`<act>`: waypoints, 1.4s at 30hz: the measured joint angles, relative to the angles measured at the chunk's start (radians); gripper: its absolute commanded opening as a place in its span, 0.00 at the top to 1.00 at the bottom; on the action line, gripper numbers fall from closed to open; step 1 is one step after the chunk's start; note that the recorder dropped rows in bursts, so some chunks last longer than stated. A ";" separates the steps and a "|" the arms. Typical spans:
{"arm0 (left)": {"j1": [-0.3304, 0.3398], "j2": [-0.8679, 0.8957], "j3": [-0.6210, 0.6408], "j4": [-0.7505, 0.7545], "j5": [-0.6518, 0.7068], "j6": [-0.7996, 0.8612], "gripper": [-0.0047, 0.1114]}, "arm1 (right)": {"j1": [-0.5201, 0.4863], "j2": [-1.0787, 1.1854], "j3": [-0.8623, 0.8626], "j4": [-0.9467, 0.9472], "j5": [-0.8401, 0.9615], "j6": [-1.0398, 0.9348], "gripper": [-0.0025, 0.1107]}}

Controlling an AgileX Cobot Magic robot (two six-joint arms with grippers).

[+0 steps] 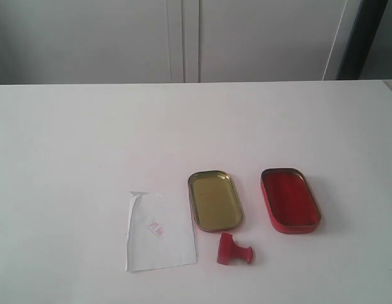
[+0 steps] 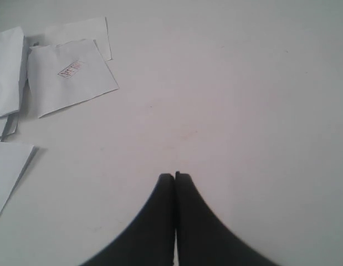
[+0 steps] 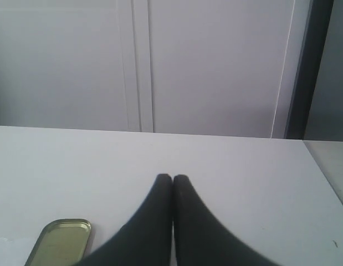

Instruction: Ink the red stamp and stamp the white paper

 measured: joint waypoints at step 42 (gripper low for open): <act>0.000 0.000 0.000 0.000 0.000 0.000 0.96 | 0.000 -0.122 0.232 0.000 -0.003 0.000 0.98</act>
